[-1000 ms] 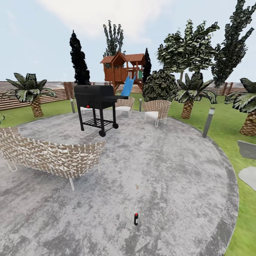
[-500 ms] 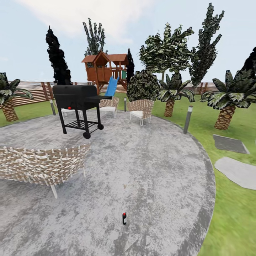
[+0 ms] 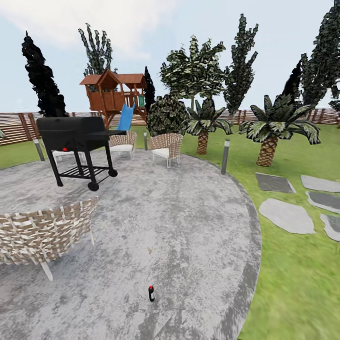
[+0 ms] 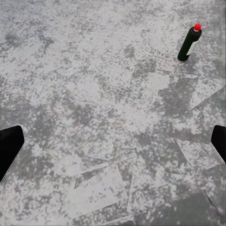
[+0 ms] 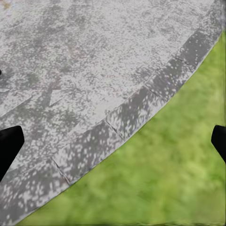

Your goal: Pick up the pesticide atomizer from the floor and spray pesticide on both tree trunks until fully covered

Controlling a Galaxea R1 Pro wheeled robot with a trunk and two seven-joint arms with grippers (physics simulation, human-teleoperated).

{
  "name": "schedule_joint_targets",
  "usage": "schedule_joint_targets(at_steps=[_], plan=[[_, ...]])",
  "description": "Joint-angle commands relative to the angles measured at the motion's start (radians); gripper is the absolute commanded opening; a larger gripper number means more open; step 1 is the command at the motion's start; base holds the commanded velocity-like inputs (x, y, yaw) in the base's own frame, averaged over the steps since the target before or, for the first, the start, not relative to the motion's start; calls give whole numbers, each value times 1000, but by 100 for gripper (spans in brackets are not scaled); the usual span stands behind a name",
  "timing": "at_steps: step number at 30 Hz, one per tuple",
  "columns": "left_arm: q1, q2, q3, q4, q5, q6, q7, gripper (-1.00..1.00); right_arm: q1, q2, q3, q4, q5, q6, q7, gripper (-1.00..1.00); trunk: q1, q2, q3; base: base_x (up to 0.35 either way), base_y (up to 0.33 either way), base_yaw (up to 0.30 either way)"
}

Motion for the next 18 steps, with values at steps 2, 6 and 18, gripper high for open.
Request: schedule_joint_targets(at_steps=[2, 6, 18], plan=[[0, 0, -1, 1, 4, -3, 1, 100, -1, 0, 0, 1, 0, -3, 0, 100, 0, -1, -1, 0, 282, -300], [0, 0, -1, 1, 4, -3, 1, 100, -1, 0, 0, 1, 0, -3, 0, 100, 0, -1, -1, 0, 300, -300], [0, 0, -1, 1, 4, -3, 1, 100, -1, 0, 0, 1, 0, -4, 0, 100, 0, -1, -1, 0, 303, -300]])
